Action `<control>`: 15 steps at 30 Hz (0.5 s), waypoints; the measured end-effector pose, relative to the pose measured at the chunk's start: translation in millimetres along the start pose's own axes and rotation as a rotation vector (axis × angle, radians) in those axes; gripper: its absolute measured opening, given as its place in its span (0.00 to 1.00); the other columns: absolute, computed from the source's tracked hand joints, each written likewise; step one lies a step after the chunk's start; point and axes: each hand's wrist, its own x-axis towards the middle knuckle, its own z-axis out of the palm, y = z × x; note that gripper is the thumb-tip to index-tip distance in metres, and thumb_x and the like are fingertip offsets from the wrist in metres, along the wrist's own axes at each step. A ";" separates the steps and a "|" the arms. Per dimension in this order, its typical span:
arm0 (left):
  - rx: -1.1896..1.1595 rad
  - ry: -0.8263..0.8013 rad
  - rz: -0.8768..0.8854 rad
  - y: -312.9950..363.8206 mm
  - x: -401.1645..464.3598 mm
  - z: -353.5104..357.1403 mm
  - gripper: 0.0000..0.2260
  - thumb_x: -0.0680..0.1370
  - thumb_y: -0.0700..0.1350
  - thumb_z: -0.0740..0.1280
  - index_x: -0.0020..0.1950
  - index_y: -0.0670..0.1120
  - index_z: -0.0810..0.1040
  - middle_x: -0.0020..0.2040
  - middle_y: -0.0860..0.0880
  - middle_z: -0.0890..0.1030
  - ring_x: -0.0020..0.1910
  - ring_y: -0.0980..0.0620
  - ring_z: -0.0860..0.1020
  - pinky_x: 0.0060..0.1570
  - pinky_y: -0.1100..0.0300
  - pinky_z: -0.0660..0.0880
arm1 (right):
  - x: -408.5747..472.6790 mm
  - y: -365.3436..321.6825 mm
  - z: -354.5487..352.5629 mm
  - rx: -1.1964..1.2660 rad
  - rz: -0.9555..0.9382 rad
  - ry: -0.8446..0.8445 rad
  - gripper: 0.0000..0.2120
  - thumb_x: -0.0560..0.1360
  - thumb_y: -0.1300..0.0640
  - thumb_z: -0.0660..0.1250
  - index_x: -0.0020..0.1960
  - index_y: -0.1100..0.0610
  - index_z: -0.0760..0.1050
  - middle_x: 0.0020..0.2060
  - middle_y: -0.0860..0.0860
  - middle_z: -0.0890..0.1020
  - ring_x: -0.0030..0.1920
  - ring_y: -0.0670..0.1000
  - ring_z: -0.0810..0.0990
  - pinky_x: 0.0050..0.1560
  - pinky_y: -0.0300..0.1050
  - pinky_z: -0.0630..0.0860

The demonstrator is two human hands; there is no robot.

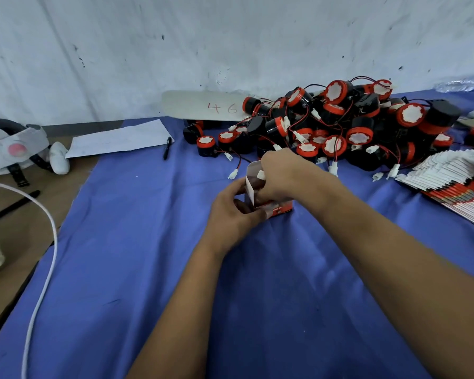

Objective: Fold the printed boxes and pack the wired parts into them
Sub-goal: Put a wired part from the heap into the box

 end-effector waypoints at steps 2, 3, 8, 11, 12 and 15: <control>0.072 0.042 -0.027 -0.2 0.8 1.2 0.24 0.71 0.40 0.80 0.65 0.51 0.81 0.52 0.52 0.85 0.34 0.53 0.78 0.40 0.60 0.79 | 2.3 -2.5 0.2 -0.006 -0.001 -0.026 0.16 0.68 0.54 0.76 0.37 0.55 0.68 0.33 0.52 0.75 0.31 0.50 0.74 0.27 0.42 0.66; 0.088 0.063 -0.040 0.3 1.1 2.1 0.24 0.71 0.40 0.81 0.65 0.52 0.81 0.53 0.53 0.85 0.34 0.54 0.79 0.40 0.62 0.78 | 2.8 -3.8 0.6 -0.023 -0.003 -0.028 0.15 0.68 0.54 0.76 0.37 0.56 0.69 0.33 0.52 0.75 0.31 0.50 0.73 0.27 0.42 0.67; 0.065 0.069 -0.087 2.8 1.7 0.9 0.25 0.70 0.37 0.80 0.65 0.52 0.81 0.54 0.53 0.85 0.35 0.54 0.80 0.40 0.64 0.78 | 3.2 -5.8 2.5 -0.111 0.013 0.010 0.18 0.71 0.51 0.75 0.37 0.56 0.66 0.33 0.51 0.72 0.31 0.49 0.69 0.26 0.41 0.63; 0.065 0.067 -0.073 1.9 1.9 1.3 0.25 0.71 0.35 0.78 0.64 0.53 0.80 0.55 0.53 0.85 0.34 0.54 0.80 0.37 0.66 0.77 | 3.2 -1.7 -1.7 -0.115 0.021 -0.002 0.16 0.73 0.54 0.74 0.40 0.56 0.66 0.33 0.51 0.71 0.31 0.48 0.68 0.26 0.41 0.62; 0.062 0.065 -0.071 1.2 2.2 2.7 0.25 0.71 0.35 0.78 0.64 0.54 0.80 0.55 0.54 0.85 0.34 0.56 0.80 0.38 0.65 0.77 | 2.6 -0.2 -2.5 -0.118 0.010 -0.005 0.17 0.73 0.54 0.75 0.39 0.56 0.66 0.33 0.51 0.71 0.31 0.49 0.69 0.27 0.41 0.62; 0.126 0.136 -0.063 0.9 1.8 9.3 0.31 0.72 0.38 0.78 0.72 0.53 0.75 0.59 0.55 0.82 0.38 0.57 0.80 0.41 0.69 0.74 | -0.4 3.7 -3.1 -0.150 -0.041 0.009 0.14 0.74 0.52 0.73 0.45 0.58 0.71 0.36 0.51 0.74 0.37 0.51 0.74 0.31 0.42 0.67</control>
